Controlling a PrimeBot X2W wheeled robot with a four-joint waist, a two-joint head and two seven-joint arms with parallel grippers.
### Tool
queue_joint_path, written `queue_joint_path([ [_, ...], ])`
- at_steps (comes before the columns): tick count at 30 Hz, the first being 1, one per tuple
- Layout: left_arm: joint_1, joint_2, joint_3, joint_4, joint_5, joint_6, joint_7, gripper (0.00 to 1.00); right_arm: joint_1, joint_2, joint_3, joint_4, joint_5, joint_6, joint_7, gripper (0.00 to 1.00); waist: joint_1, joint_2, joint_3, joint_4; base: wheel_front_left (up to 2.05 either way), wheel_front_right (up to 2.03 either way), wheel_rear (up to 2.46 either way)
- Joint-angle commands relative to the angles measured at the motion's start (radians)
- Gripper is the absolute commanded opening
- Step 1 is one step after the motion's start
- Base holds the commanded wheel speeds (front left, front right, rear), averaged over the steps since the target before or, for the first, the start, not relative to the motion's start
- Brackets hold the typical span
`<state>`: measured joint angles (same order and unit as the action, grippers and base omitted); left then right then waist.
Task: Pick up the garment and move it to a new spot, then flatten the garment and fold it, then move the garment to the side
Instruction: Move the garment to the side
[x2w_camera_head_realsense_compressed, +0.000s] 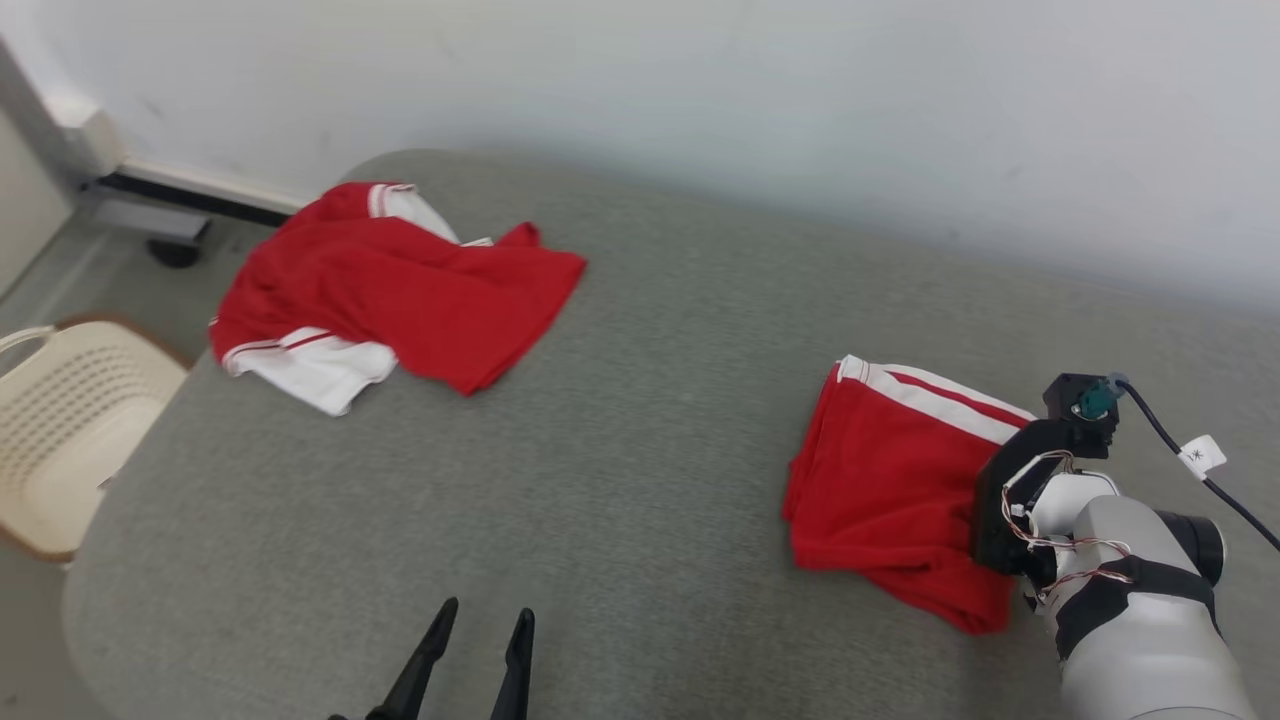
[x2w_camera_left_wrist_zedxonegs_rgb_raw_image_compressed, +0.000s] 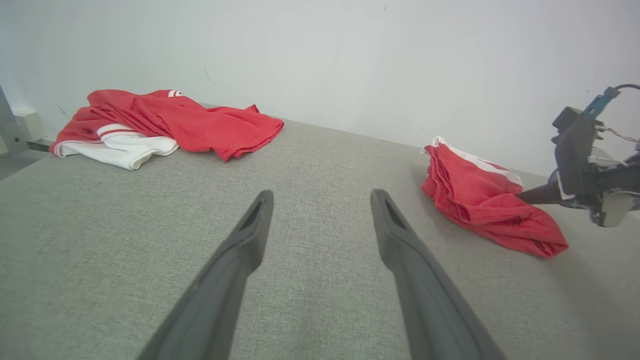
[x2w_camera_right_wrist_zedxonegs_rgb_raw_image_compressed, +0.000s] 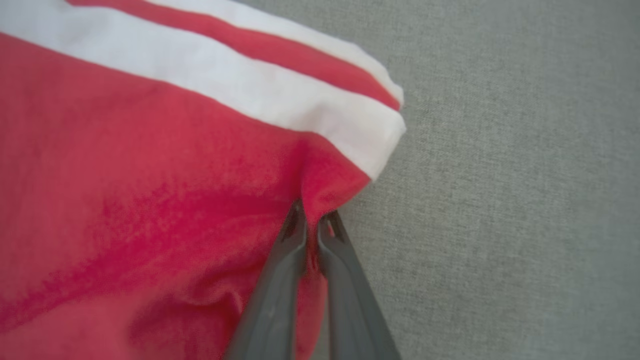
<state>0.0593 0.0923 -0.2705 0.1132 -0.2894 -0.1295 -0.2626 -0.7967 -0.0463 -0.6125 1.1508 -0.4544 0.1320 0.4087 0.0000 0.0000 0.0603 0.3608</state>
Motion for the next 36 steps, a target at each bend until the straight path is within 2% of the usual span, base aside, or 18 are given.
queue_joint_path([
  [1, -0.014, 0.002, 0.009, -0.013, 0.010, -0.001, -0.004, 1.00, 0.003, -0.008, 0.014, -0.010, -0.007, -0.003, -0.009, 0.00, 0.0000, 0.0000, 0.011, -0.118, 0.00, 0.00, 0.00],
  [5, -0.028, 0.001, 0.025, -0.038, 0.010, 0.000, -0.004, 1.00, 0.004, -0.041, 0.066, -0.024, -0.018, -0.003, -0.002, 0.00, 0.0000, 0.0000, 0.037, -0.200, 0.00, 0.00, 0.00],
  [12, -0.071, 0.007, 0.041, -0.083, 0.030, 0.000, -0.004, 1.00, -0.024, -0.185, 0.170, -0.036, 0.005, -0.003, -0.008, 0.00, 0.0000, 0.0000, 0.111, -0.274, 0.00, 0.00, 0.00],
  [18, -0.107, 0.027, 0.037, -0.128, 0.037, 0.000, -0.004, 1.00, -0.033, -0.344, 0.273, -0.067, -0.002, -0.003, -0.029, 0.00, 0.0000, 0.0000, 0.185, -0.276, 0.00, 0.00, 0.00],
  [19, -0.107, 0.027, 0.037, -0.128, 0.037, 0.000, -0.004, 1.00, -0.033, -0.344, 0.273, -0.067, -0.002, -0.003, -0.029, 0.00, 0.0000, 0.0000, 0.185, -0.276, 0.00, 0.00, 0.00],
  [20, -0.118, 0.036, 0.031, -0.143, 0.035, 0.000, -0.004, 1.00, -0.042, -0.393, 0.310, -0.067, 0.009, -0.003, -0.040, 0.00, 0.0000, 0.0000, 0.214, -0.268, 0.00, 0.00, 0.00],
  [21, -0.118, 0.036, 0.031, -0.143, 0.035, 0.000, -0.004, 1.00, -0.042, -0.393, 0.310, -0.067, 0.009, -0.003, -0.040, 0.00, 0.0000, 0.0000, 0.214, -0.268, 0.00, 0.00, 0.00],
  [29, -0.144, 0.052, 0.024, -0.183, 0.037, 0.000, -0.004, 1.00, -0.079, -0.576, 0.434, -0.086, 0.058, -0.003, -0.107, 0.00, 0.0000, 0.0000, 0.323, -0.241, 0.00, 0.00, 0.00],
  [36, -0.158, 0.062, 0.009, -0.203, 0.041, 0.000, -0.004, 1.00, -0.065, -0.699, 0.472, -0.140, 0.090, -0.003, -0.120, 0.00, 0.0000, 0.0000, 0.397, -0.230, 0.00, 0.00, 0.00],
])
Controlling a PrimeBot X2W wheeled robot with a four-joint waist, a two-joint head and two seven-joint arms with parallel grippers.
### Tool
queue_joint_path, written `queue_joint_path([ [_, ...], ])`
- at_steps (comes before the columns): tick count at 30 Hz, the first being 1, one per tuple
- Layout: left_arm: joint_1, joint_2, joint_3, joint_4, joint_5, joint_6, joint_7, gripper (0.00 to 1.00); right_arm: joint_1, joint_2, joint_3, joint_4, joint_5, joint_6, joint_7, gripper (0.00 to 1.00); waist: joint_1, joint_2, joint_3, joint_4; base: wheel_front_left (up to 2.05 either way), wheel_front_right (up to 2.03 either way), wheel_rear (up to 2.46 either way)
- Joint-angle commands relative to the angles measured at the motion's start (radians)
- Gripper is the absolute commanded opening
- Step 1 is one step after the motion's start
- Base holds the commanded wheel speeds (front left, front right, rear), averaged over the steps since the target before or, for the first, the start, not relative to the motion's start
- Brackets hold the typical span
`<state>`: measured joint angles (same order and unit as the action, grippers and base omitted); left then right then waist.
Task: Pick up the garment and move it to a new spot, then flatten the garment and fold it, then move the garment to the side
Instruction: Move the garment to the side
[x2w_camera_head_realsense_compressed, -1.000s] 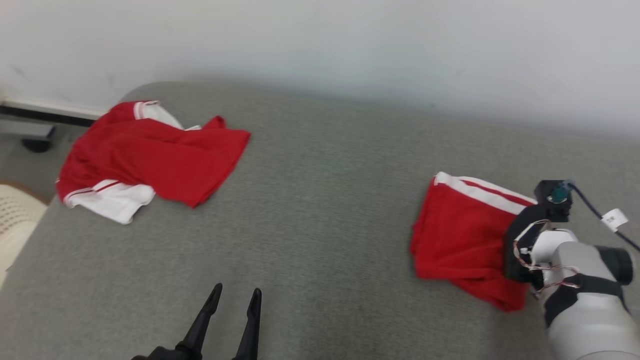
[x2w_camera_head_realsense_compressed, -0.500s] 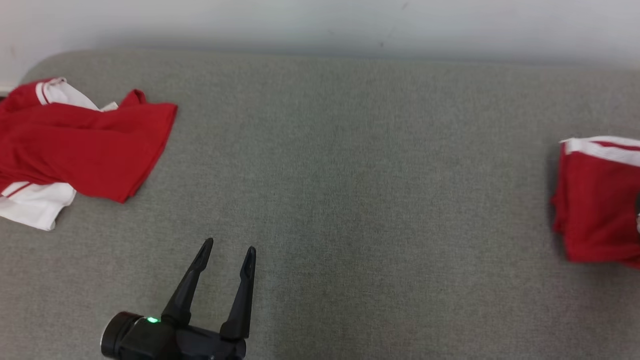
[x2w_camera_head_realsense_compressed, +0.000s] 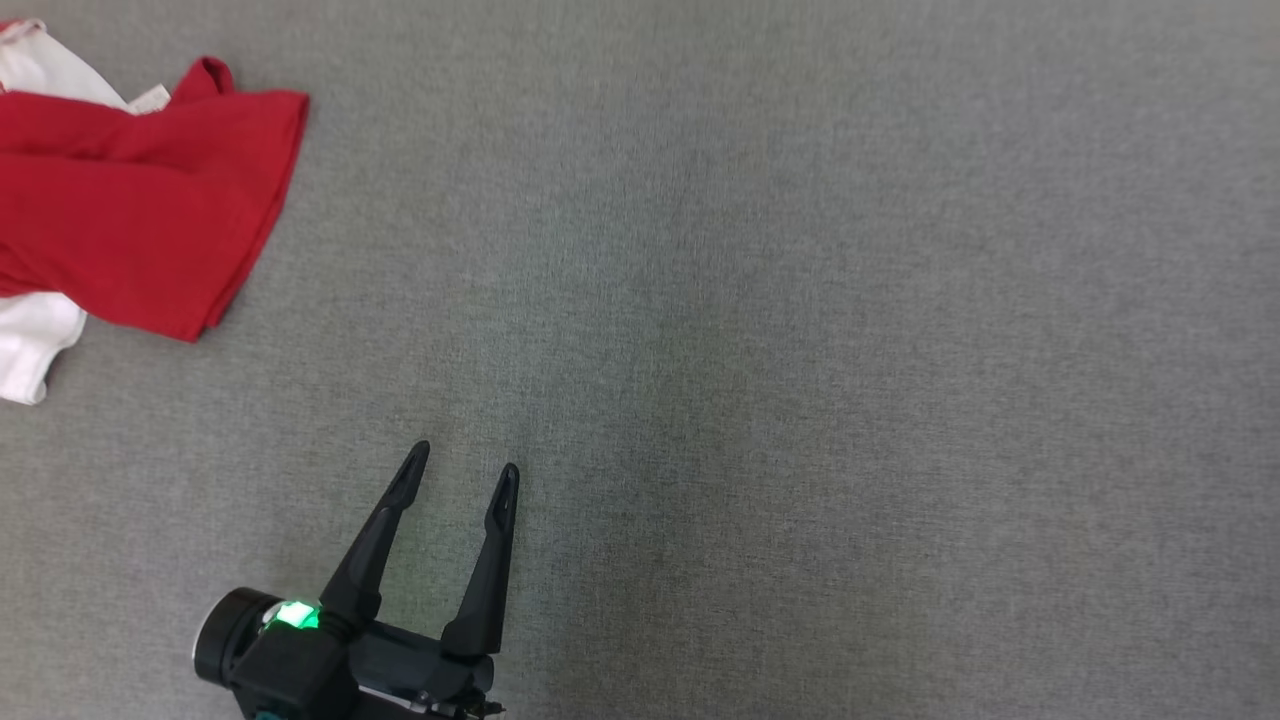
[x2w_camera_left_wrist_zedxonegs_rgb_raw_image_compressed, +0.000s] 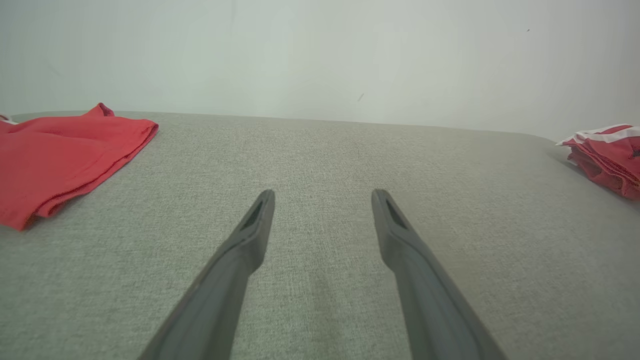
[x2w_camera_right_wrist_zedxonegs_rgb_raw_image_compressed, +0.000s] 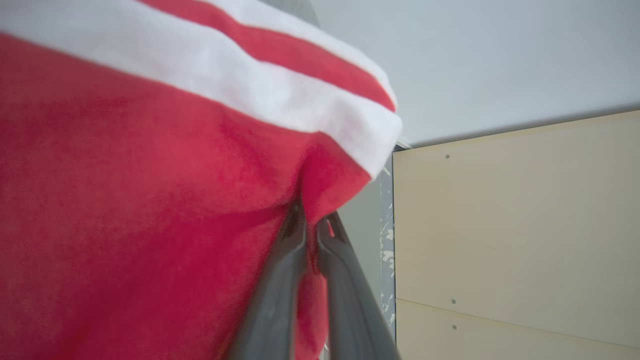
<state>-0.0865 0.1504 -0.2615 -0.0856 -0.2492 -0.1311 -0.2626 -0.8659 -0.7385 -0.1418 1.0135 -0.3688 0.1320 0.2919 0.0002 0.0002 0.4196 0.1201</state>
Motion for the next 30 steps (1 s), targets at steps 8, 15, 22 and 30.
queue_joint_path([
  [8, -0.027, 0.002, -0.009, 0.003, 0.006, 0.002, -0.004, 1.00, 0.053, 0.006, -0.004, -0.099, 0.066, -0.003, -0.031, 1.00, -0.0002, -0.0002, 0.045, -0.008, 0.00, 0.00, 0.00],
  [15, -0.009, -0.011, -0.011, 0.024, 0.007, 0.002, -0.004, 1.00, 0.182, 0.100, -0.148, -0.196, 0.122, -0.003, -0.028, 1.00, -0.0002, -0.0002, -0.092, -0.009, 0.00, 0.00, 0.00],
  [22, 0.080, -0.017, 0.028, 0.106, -0.010, 0.012, -0.004, 1.00, 0.421, 0.296, -0.249, -0.418, 0.165, -0.003, -0.077, 1.00, -0.0002, -0.0002, -0.297, -0.032, 0.00, 0.00, 0.00],
  [30, 0.121, -0.023, 0.064, 0.186, 0.002, 0.045, -0.004, 1.00, 0.648, 0.547, -0.330, -0.730, 0.299, -0.003, -0.129, 1.00, -0.0002, -0.0002, -0.449, -0.049, 0.00, 0.00, 0.00],
])
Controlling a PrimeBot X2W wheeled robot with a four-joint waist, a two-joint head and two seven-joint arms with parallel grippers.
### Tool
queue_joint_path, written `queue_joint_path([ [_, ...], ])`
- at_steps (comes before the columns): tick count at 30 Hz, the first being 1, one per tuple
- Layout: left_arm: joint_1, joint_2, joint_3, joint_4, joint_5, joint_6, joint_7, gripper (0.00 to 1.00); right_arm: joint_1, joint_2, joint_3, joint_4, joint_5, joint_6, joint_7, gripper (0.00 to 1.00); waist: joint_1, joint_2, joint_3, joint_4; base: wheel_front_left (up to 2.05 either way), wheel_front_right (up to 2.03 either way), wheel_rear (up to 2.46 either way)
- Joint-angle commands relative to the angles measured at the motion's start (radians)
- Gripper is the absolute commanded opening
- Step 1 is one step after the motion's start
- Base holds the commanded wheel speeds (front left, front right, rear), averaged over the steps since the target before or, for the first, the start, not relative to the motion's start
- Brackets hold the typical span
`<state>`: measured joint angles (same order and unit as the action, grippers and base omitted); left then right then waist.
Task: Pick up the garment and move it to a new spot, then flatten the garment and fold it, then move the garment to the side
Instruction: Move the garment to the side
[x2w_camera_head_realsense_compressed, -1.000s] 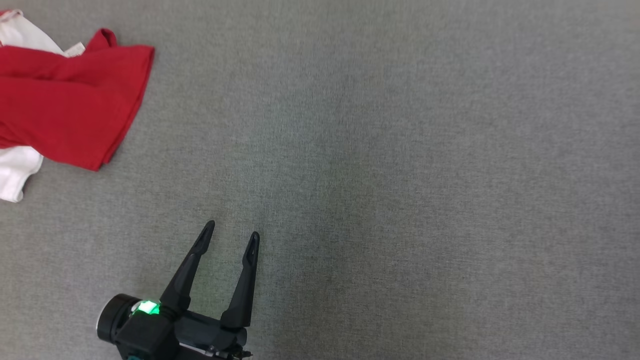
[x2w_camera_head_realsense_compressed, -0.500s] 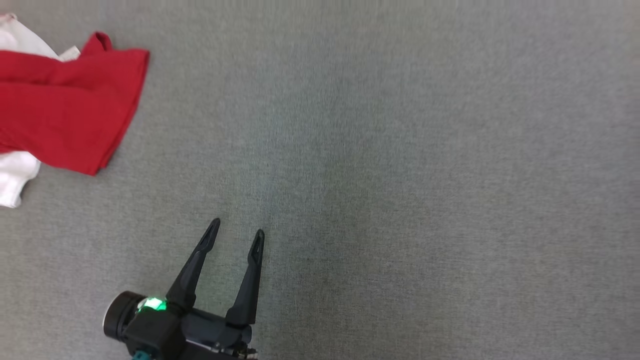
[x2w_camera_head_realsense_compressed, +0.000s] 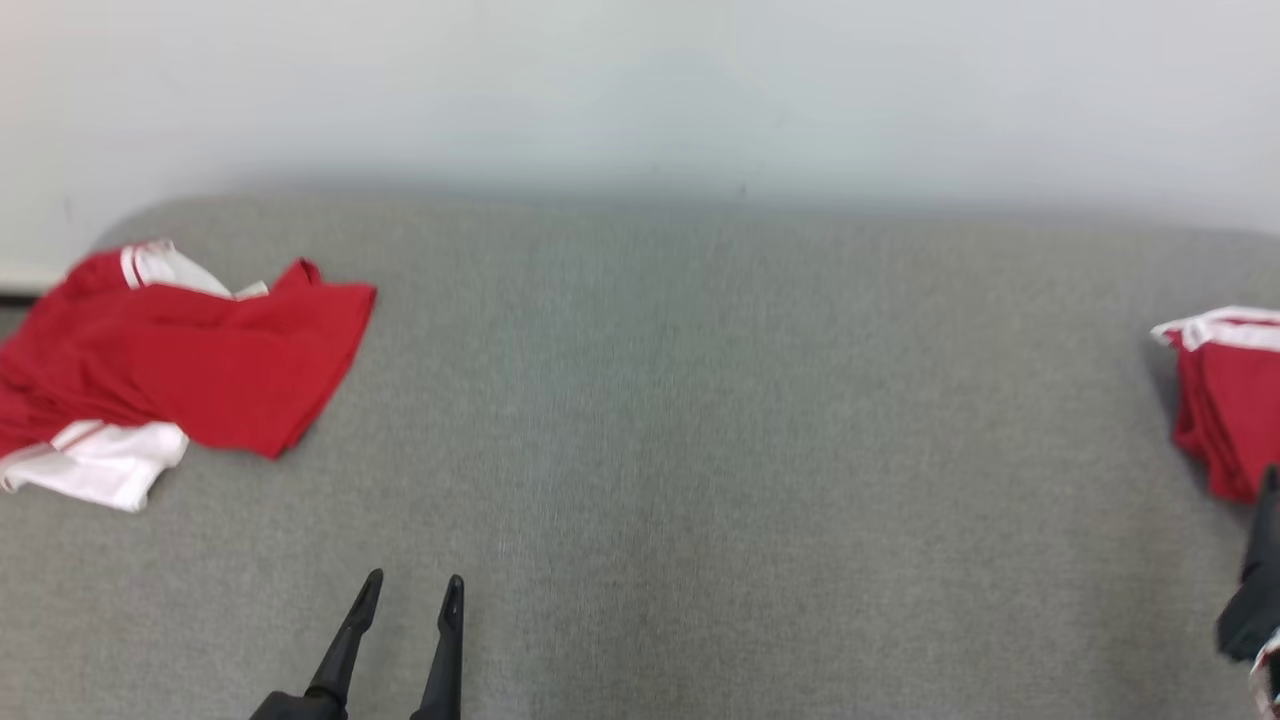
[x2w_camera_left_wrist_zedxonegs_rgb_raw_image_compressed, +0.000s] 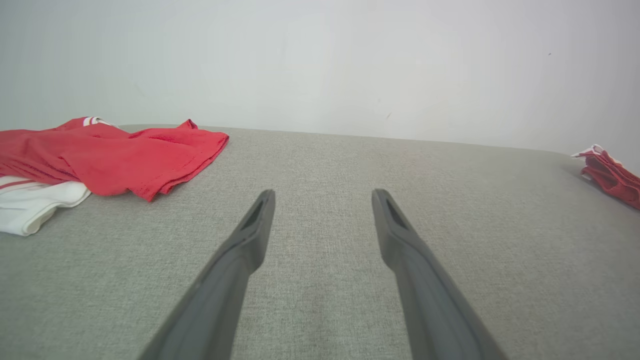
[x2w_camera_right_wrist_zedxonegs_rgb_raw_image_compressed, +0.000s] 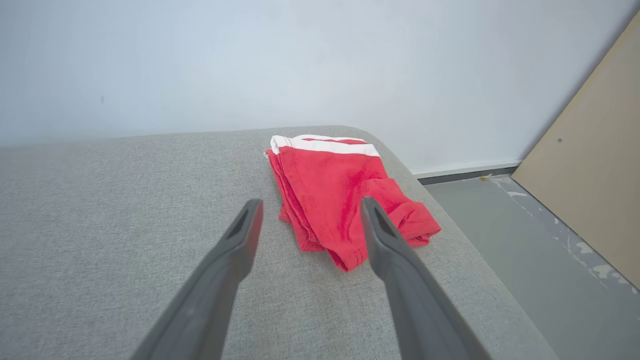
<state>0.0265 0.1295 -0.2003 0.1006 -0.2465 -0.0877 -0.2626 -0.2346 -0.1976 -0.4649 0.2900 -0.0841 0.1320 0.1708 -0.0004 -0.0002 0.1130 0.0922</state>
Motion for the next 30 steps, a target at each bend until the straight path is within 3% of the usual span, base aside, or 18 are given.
queue_joint_path([
  [1, 0.007, -0.006, 0.010, 0.007, 0.001, 0.005, -0.004, 1.00, 0.043, 0.037, -0.010, -0.053, 0.031, -0.002, -0.020, 1.00, 0.0004, 0.0002, -0.153, -0.022, 0.00, 0.00, 0.00],
  [5, 0.016, -0.025, 0.040, 0.012, 0.013, 0.020, -0.004, 1.00, 0.150, 0.120, 0.023, -0.204, 0.113, -0.002, -0.061, 1.00, 0.0004, 0.0002, -0.183, -0.028, 0.00, 0.00, 0.00],
  [11, 0.028, -0.042, 0.093, 0.029, 0.044, 0.009, -0.004, 1.00, 0.280, 0.146, 0.144, -0.305, 0.197, -0.002, -0.144, 1.00, 0.0004, 0.0002, -0.218, -0.040, 0.00, 0.00, 0.00],
  [19, 0.056, -0.063, 0.153, 0.063, 0.065, -0.014, -0.004, 1.00, 0.383, 0.147, 0.364, -0.253, 0.299, -0.002, -0.190, 1.00, 0.0004, 0.0002, -0.255, -0.055, 0.00, 0.00, 0.00],
  [30, 0.072, -0.072, 0.175, 0.131, 0.054, -0.034, -0.004, 1.00, 0.322, 0.147, 0.387, -0.131, 0.354, -0.002, -0.229, 1.00, 0.0004, 0.0002, -0.260, -0.063, 0.00, 0.00, 0.00],
])
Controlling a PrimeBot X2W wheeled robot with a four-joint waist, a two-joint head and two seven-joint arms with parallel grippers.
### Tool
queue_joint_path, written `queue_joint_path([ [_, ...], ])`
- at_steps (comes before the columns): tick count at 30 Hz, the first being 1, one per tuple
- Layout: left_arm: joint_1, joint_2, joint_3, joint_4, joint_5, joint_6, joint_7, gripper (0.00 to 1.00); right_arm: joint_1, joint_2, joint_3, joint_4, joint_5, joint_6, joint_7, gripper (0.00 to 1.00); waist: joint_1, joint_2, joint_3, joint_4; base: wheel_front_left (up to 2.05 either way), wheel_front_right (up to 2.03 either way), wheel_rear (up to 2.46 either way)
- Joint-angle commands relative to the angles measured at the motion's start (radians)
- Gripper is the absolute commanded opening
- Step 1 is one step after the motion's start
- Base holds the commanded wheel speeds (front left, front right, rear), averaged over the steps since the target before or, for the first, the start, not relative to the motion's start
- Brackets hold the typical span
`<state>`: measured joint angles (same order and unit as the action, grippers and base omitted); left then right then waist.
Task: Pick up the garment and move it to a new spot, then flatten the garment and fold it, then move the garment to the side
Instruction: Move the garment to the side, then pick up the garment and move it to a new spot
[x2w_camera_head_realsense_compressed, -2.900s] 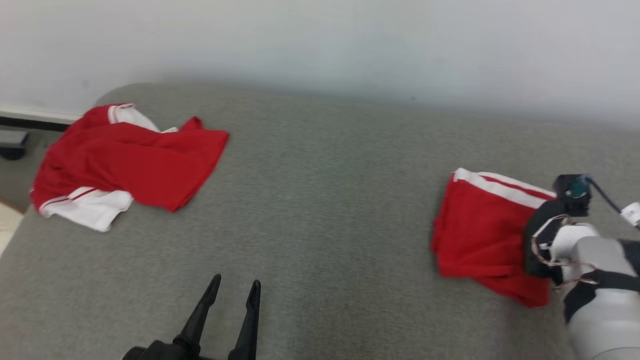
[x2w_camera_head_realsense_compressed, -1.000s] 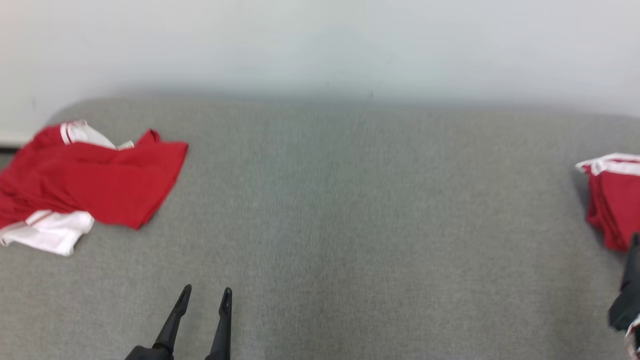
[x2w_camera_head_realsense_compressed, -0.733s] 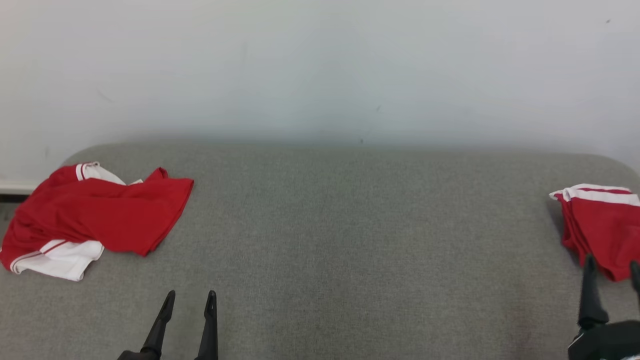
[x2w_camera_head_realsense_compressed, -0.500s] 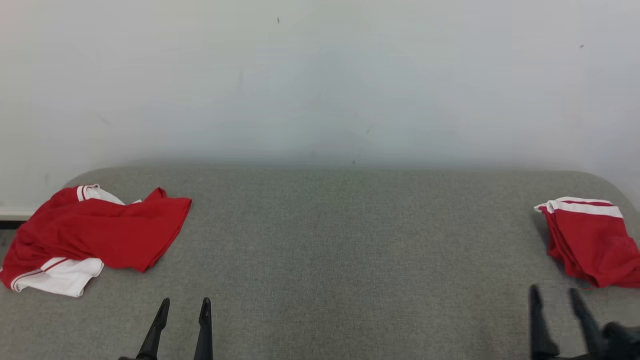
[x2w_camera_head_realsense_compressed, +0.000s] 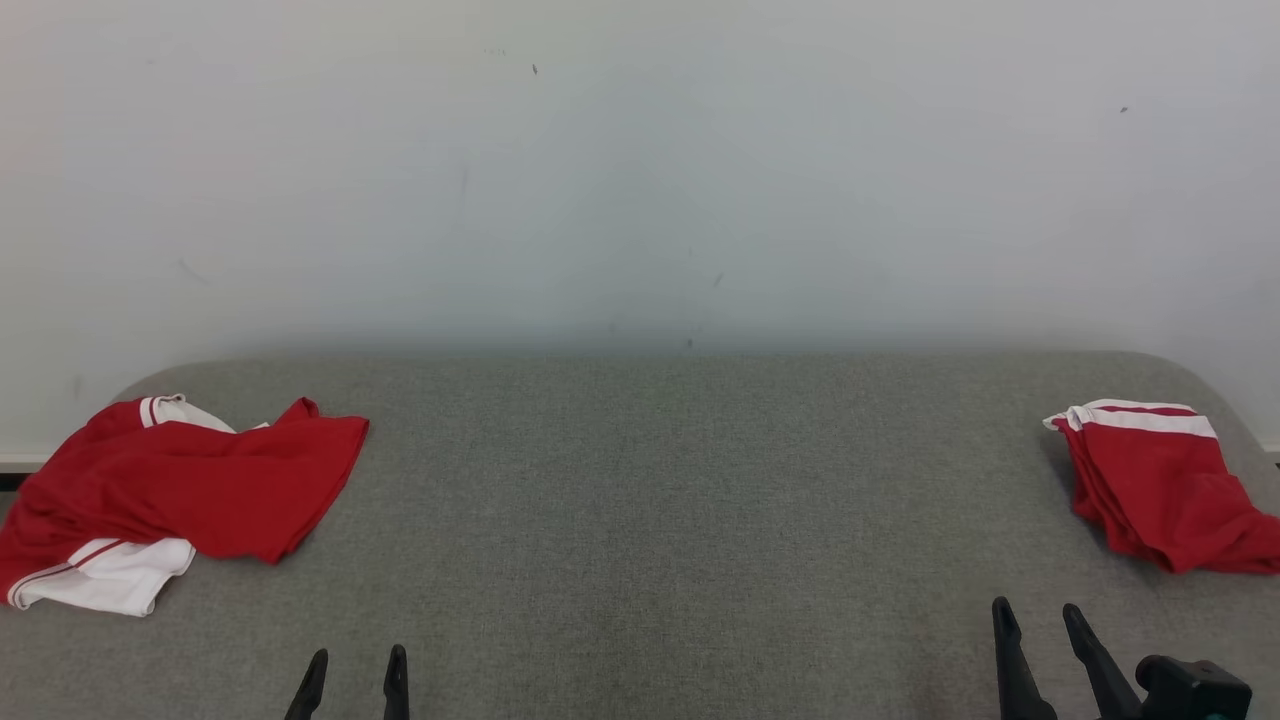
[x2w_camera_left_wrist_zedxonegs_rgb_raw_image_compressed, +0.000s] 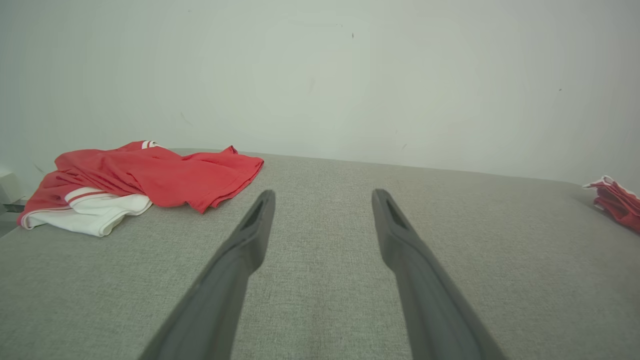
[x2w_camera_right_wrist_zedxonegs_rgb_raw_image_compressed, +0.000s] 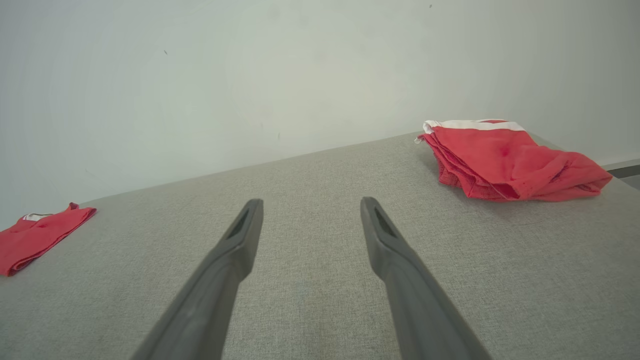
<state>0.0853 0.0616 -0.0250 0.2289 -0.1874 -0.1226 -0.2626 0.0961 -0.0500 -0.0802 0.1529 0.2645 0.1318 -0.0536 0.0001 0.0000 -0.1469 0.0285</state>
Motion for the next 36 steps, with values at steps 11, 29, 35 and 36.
queue_joint_path([
  [11, 0.007, -0.007, 0.008, 0.016, -0.001, -0.009, -0.004, 1.00, -0.036, -0.001, 0.021, 0.085, -0.018, -0.002, -0.046, 1.00, -0.0001, 0.0000, 0.001, 0.009, 0.00, 0.00, 0.00],
  [29, -0.014, 0.014, -0.006, 0.040, 0.005, -0.008, -0.004, 1.00, -0.020, -0.001, 0.062, 0.119, 0.000, -0.002, -0.087, 1.00, -0.0001, 0.0000, 0.004, 0.135, 0.00, 0.00, 0.00],
  [35, -0.007, 0.030, -0.003, 0.028, 0.009, -0.008, -0.004, 1.00, -0.013, -0.001, 0.089, 0.134, 0.023, -0.002, -0.102, 1.00, -0.0001, 0.0000, 0.001, 0.248, 0.00, 0.00, 0.00],
  [36, -0.004, 0.032, -0.002, 0.026, 0.011, -0.008, -0.004, 1.00, -0.015, -0.001, 0.094, 0.138, 0.029, -0.002, -0.107, 1.00, -0.0001, 0.0000, 0.001, 0.268, 0.00, 0.00, 0.00],
])
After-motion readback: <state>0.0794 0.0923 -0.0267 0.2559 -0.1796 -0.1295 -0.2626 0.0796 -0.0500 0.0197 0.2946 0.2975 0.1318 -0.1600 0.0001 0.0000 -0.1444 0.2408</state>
